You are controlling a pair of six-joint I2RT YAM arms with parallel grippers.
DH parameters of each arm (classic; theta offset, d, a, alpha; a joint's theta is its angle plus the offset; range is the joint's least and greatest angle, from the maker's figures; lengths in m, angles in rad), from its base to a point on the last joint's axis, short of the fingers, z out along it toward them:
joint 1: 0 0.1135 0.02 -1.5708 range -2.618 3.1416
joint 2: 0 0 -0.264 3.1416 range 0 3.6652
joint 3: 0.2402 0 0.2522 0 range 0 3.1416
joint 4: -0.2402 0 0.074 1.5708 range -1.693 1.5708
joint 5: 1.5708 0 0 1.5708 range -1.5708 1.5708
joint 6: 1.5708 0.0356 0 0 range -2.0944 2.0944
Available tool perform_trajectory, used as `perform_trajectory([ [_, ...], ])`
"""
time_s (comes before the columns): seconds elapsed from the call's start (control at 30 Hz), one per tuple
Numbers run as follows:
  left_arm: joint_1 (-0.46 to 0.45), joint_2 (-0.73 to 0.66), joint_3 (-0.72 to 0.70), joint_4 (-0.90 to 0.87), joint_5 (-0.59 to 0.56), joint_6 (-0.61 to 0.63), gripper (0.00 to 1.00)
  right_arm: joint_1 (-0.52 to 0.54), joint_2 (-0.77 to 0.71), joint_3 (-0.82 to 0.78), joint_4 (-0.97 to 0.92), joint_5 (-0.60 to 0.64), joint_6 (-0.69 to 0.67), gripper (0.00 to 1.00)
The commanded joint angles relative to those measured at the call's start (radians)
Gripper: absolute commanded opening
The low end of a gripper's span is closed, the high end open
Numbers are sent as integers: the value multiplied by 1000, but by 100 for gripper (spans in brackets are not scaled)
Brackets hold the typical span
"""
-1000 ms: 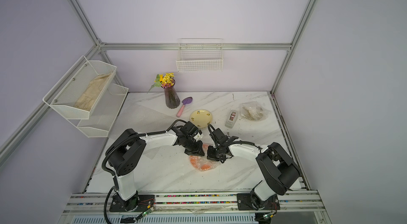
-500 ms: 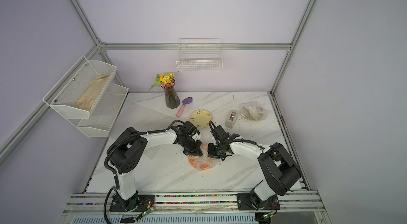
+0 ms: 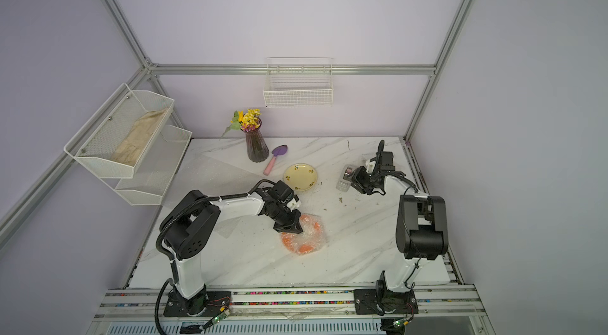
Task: Wrap dinner plates in bubble wrap
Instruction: Pull the tape from the tape cutter.
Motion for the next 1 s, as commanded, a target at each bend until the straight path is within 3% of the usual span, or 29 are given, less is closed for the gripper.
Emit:
perform_trajectory([
  [0.0, 1, 60, -36, -35, -107, 11, 5, -9, 75, 56, 78, -93, 11, 45],
  [0.17, 1, 54, -45, -36, -105, 7, 5, -22, 146, 59, 124, -94, 36, 44],
  [0.37, 2, 55, -57, -32, -99, 4, 5, -26, 155, -12, 260, -124, 102, 35],
  [0.7, 1, 49, -57, -35, -98, 5, 5, -57, 26, -56, 257, -118, 103, 41],
  [0.97, 1, 52, -57, -39, -91, 8, 5, -56, 115, -88, 371, -189, 175, 40],
])
